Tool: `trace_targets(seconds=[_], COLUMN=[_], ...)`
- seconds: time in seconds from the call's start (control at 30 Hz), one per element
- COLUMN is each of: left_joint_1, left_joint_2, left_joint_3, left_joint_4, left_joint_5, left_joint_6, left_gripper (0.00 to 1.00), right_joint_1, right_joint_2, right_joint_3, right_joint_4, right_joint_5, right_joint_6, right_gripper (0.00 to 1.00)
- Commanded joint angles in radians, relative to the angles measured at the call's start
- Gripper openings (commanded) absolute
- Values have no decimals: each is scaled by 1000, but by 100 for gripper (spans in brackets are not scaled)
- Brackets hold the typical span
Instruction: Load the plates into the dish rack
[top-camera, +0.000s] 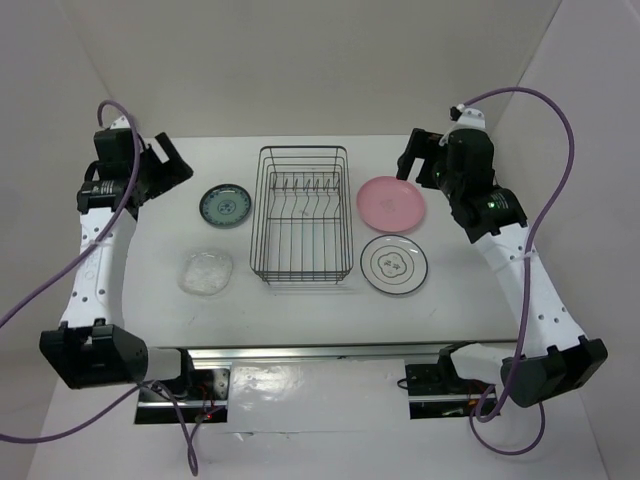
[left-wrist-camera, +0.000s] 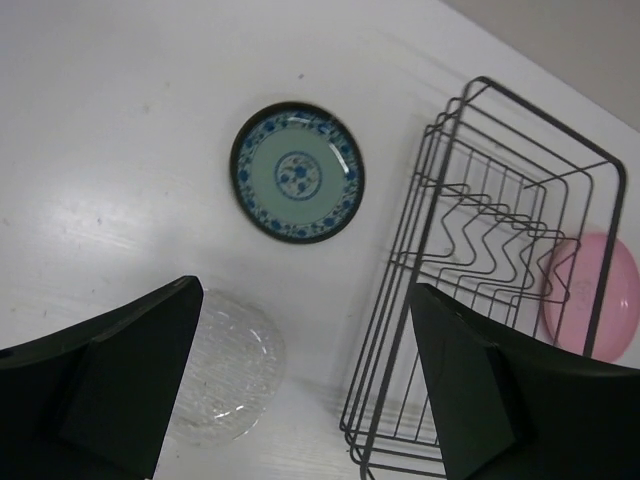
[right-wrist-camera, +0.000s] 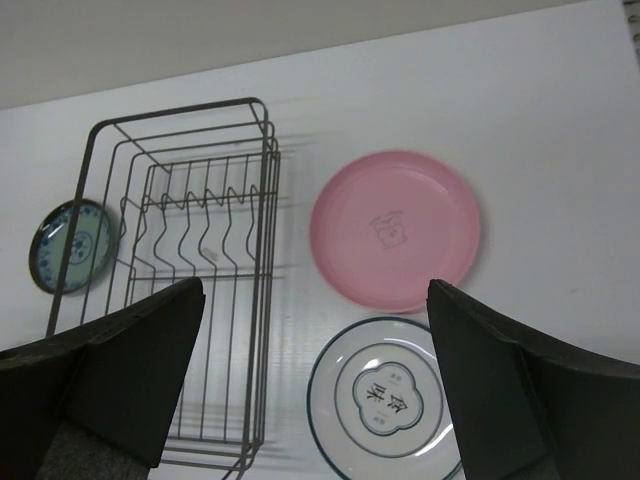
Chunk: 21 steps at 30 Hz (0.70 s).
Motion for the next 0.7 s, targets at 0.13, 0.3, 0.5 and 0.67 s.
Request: trace_targets(seconds=[0.13, 0.3, 0.5, 0.67], left_joint_1=[109, 145, 154, 154], left_joint_2=[164, 306, 433, 519], left_joint_3=[-62, -62, -32, -32], left_joint_4=[34, 150, 207, 217], left_joint_5=[158, 306, 306, 284], left_joint_6=[-120, -175, -198, -198], left_gripper=[99, 99, 94, 93], right_joint_1=[8, 8, 19, 28], right_joint_2=[-41, -50, -69, -78], right_joint_3=[-86, -139, -194, -215], right_joint_4=[149, 186, 218, 229], right_joint_5=[-148, -224, -260, -269], right_joint_6=[34, 44, 35, 26], right_gripper=[99, 99, 99, 99])
